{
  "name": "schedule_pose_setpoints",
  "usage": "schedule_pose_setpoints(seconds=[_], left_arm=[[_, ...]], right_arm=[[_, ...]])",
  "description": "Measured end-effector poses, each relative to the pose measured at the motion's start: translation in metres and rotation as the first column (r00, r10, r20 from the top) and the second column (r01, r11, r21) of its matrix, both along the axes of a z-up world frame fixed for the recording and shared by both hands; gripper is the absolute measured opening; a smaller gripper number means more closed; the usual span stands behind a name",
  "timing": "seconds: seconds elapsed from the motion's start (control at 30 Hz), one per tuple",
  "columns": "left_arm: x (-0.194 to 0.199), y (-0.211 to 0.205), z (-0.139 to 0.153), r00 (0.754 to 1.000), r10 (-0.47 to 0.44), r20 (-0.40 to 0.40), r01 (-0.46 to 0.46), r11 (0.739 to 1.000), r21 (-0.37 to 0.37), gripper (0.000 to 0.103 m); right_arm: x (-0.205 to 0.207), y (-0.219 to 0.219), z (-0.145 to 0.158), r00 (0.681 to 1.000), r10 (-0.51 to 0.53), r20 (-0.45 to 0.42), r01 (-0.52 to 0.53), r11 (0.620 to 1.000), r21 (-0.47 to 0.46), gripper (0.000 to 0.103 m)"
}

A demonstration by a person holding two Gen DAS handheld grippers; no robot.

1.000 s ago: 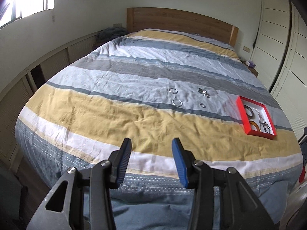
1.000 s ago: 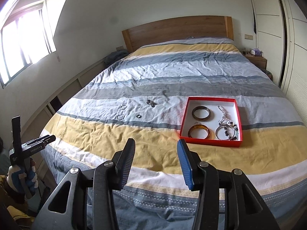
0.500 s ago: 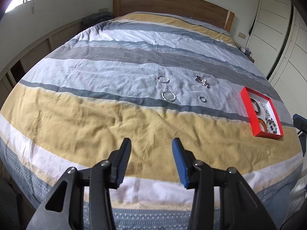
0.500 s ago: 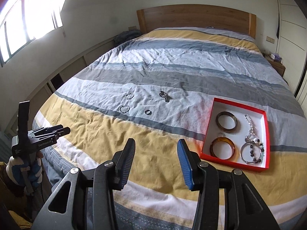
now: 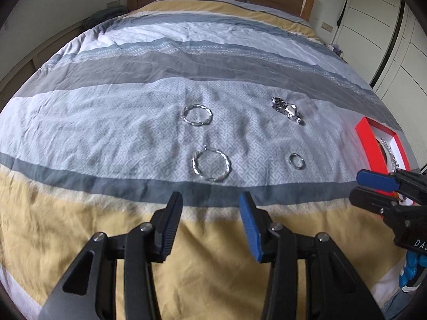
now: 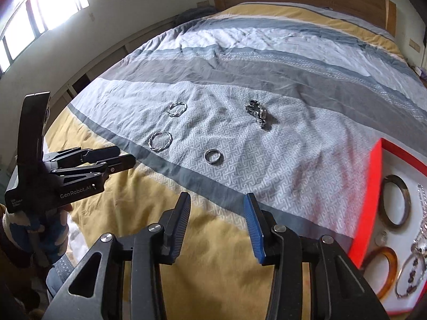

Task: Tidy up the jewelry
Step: 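Grasp a twisted silver hoop with the left tool while the right tool grasps a silver ring, then carry the hoop and ring into the red box and open both tools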

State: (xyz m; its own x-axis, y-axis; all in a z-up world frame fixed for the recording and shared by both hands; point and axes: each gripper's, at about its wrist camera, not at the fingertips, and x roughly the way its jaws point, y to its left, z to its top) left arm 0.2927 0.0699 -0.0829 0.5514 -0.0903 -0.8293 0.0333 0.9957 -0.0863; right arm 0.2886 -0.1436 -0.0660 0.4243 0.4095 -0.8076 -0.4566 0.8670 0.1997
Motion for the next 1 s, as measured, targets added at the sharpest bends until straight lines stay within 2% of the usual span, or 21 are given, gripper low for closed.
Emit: schedule_pose_setpoints(seconds=[0.2, 0.5, 0.57, 0.6, 0.67, 1.0], left_arm=[[0.028, -0.002, -0.022, 1.0, -0.01, -0.019, 0.01, 1.0, 0.009, 0.042], [0.046, -0.008, -0.034, 1.0, -0.021, -0.001, 0.021, 0.999, 0.032, 0.044], [0.046, -0.01, -0.034, 1.0, -0.021, 0.006, 0.021, 0.999, 0.04, 0.043], [0.045, -0.01, -0.034, 1.0, -0.022, 0.012, 0.022, 0.999, 0.045, 0.043], [0.044, -0.011, -0.034, 1.0, -0.019, 0.018, 0.018, 0.999, 0.049, 0.038], [0.031, -0.025, -0.01, 0.998, -0.034, 0.047, 0.031, 0.997, 0.073, 0.038]], right_arm=[[0.031, 0.017, -0.028, 0.999, 0.04, -0.017, -0.04, 0.999, 0.014, 0.041], [0.06, 0.032, -0.046, 0.998, 0.056, -0.01, -0.056, 0.997, 0.044, 0.032], [0.062, 0.034, -0.048, 0.998, 0.061, -0.006, -0.06, 0.997, 0.046, 0.027], [0.063, 0.035, -0.05, 0.998, 0.066, -0.005, -0.066, 0.997, 0.044, 0.021], [0.062, 0.037, -0.051, 0.997, 0.079, 0.0, -0.079, 0.996, 0.039, 0.021], [0.045, 0.014, -0.03, 0.998, 0.051, 0.028, -0.054, 0.995, 0.087, 0.02]])
